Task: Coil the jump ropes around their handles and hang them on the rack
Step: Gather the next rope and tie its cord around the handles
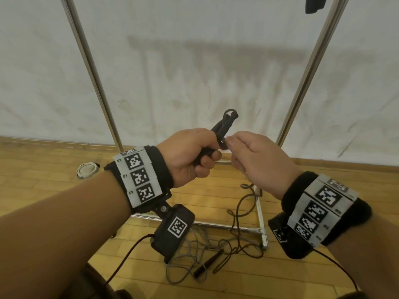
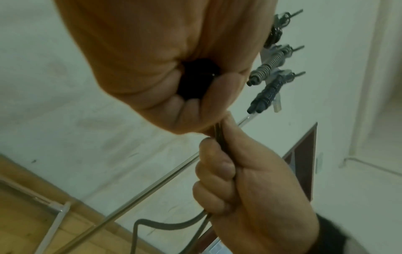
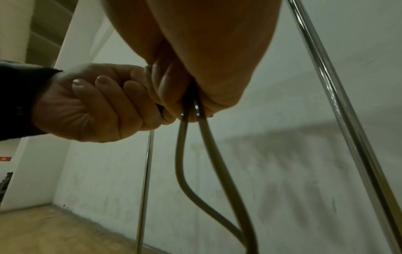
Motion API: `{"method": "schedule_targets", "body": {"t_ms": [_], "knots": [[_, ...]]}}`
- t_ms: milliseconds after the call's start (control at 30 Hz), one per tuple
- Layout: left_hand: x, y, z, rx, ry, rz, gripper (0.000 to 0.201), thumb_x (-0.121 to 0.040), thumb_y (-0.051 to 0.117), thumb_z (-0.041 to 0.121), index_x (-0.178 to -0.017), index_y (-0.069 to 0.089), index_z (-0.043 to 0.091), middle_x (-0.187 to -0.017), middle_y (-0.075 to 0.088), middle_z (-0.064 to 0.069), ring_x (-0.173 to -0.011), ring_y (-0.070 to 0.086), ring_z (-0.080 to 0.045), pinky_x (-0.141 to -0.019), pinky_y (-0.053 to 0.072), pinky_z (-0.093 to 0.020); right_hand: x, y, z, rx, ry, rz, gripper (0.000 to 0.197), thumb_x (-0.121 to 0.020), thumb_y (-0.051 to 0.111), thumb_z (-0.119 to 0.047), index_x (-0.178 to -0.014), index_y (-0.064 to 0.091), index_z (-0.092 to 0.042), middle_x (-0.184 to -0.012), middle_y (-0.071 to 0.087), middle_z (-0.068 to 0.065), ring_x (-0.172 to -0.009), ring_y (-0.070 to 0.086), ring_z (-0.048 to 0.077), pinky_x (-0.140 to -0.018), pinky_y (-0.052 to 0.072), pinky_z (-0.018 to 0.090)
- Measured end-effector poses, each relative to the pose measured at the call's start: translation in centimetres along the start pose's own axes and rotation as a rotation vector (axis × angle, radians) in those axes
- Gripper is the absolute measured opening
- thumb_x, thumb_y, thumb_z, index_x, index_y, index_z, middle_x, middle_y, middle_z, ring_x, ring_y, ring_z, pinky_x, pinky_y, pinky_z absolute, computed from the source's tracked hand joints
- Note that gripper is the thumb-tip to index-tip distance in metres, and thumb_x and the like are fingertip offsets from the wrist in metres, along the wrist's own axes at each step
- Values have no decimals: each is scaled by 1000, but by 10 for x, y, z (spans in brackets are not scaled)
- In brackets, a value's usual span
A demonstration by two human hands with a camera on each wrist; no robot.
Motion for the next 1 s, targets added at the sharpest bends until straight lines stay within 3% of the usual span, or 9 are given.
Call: {"method": "schedule_targets", "body": {"t_ms": [67, 133, 200, 333, 467, 700, 833, 900, 1000], "knots": [[3, 6, 3, 68, -9, -87, 17, -94, 60, 14, -110, 53, 10, -70, 54, -4, -44, 40, -7, -34, 35, -18, 2, -3, -3, 15, -27, -34, 37, -109, 38, -38, -92, 64, -18, -57, 48, -7, -51, 43, 12, -46, 39, 24], [6, 14, 6, 57, -3, -167, 30, -92, 73, 32, -107, 54, 14, -69, 55, -3, -43, 42, -6, -34, 37, -17, 6, -4, -8, 9, -62, -78, 36, -109, 38, -37, -92, 64, -19, -58, 48, -6, -51, 42, 11, -47, 39, 24], [7, 15, 6, 46, 4, -172, 41, -91, 72, 47, -112, 56, 15, -70, 57, -3, -44, 46, -7, -36, 41, -18, 9, -2, -9, -35, -78, -124, 35, -110, 38, -33, -92, 64, -16, -59, 47, -4, -51, 40, 8, -47, 37, 21], [6, 10, 11, 57, 86, -60, 16, -106, 58, 29, -108, 54, 13, -74, 63, -10, -53, 58, -16, -46, 51, -24, 11, -3, -7, -72, -72, -146, 34, -110, 39, -29, -92, 63, -13, -59, 47, -7, -50, 40, 3, -48, 36, 16], [5, 10, 12, 87, 128, -9, 5, -105, 55, 11, -108, 52, 8, -77, 66, -16, -62, 65, -24, -56, 59, -35, 10, -5, -4, 50, -79, -141, 33, -110, 39, -32, -88, 61, -21, -60, 50, -7, -51, 43, 5, -49, 40, 20], [2, 2, 10, 44, 109, 91, 16, -90, 50, -8, -101, 53, 4, -90, 59, -19, -59, 64, -28, -53, 56, -37, 12, 3, -3, 262, -116, -182, 29, -108, 38, -37, -90, 60, -31, -65, 56, -8, -59, 52, 1, -59, 42, 17], [-2, -5, 5, -7, 76, 188, 18, -82, 49, -4, -94, 52, 9, -83, 56, -12, -50, 56, -24, -45, 47, -30, 14, 12, -4, 251, -105, -234, 27, -107, 39, -38, -95, 62, -31, -68, 57, -6, -62, 52, 6, -63, 45, 26], [-3, -4, 2, -8, 52, 189, 12, -87, 62, 6, -93, 54, 12, -80, 57, -10, -49, 55, -22, -44, 46, -28, 14, 12, -5, 243, -105, -237, 27, -108, 38, -37, -96, 62, -31, -68, 57, -6, -62, 53, 6, -63, 45, 26], [-6, -5, -5, 53, 29, 205, 24, -94, 78, 25, -95, 57, 14, -79, 57, -8, -51, 58, -20, -46, 51, -30, 13, 10, -4, 256, -100, -210, 23, -106, 42, -40, -95, 61, -32, -70, 59, -8, -66, 56, 5, -57, 44, 22]]}}
Point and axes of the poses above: each hand's wrist, its own x-axis away from the middle knuckle, its own y-axis out of the palm, z = x × y, the point moved 10 cm from there along -x, towards the middle knuckle
